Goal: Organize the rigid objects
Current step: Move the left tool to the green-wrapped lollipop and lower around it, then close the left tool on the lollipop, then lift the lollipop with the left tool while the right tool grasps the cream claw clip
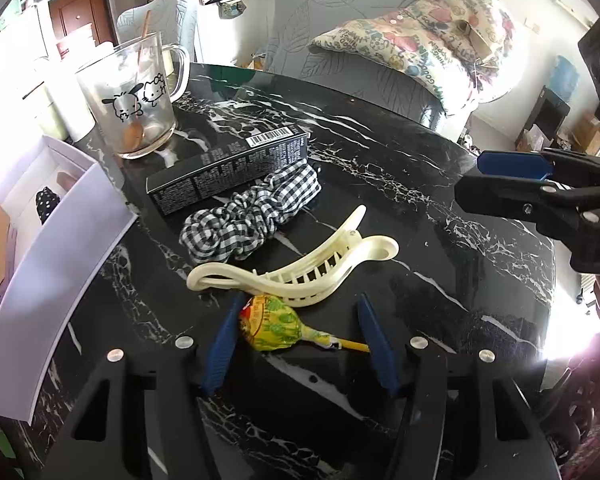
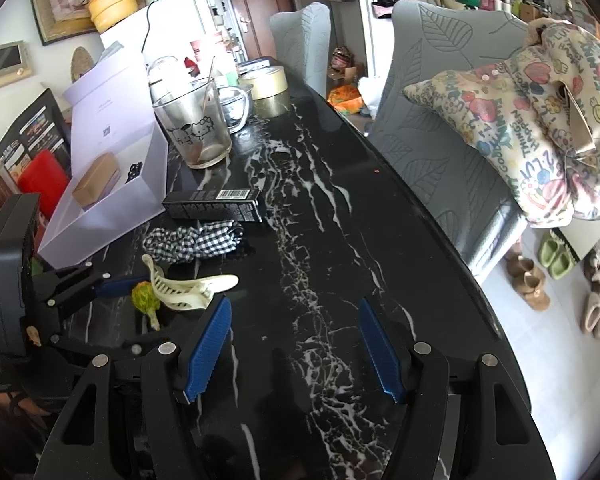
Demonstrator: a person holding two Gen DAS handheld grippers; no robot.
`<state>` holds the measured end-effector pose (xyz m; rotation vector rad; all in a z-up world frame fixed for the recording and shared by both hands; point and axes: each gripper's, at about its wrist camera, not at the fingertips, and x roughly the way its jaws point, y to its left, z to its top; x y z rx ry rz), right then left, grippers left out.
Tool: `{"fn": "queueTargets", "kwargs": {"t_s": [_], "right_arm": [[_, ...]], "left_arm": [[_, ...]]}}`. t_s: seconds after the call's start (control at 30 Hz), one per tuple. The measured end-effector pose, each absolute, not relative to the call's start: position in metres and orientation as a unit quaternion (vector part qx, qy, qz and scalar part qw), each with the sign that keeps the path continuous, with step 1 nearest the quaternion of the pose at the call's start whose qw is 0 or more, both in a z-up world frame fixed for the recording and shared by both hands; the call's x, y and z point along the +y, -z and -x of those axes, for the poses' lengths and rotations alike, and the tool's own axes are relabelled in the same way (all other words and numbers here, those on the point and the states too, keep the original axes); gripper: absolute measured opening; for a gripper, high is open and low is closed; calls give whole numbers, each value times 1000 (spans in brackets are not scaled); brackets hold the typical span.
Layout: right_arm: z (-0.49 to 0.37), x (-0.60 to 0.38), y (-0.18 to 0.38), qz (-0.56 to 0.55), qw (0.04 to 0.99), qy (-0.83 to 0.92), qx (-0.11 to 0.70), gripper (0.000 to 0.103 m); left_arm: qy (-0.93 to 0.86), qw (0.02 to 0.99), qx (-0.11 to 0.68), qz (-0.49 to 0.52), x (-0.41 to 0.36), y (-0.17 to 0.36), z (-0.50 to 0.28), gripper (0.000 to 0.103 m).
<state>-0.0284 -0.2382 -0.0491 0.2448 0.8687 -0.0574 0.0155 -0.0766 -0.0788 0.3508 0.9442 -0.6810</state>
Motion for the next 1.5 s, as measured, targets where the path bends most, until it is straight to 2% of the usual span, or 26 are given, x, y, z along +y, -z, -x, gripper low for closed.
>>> {"fn": "queueTargets", "kwargs": {"t_s": [0.37,0.6,0.7,0.73,1.13,1.5], "right_arm": [[29,-234,50,-122,898,21,422,67],[31,-235,51,-124,897,24,424,67],[32,-236,50,-125,897,26,423,67],[33,-236,50,-127,897,25,423,67],[40,-237,48,-129,898,23,420,67],[52,-237,53,-132,896,28,424,67]], "left_arm": [[356,800,446,-187,-78,77,-6,60],[388,784,461,-149,-74,76,-12,60],[384,781,470,-151,-74,77,-13,83],[384,782,466,-152,-74,76,-12,84],[405,773,458,-171,-75,72,-2,84],[415,767,427,-241,-91,82,12,84]]}}
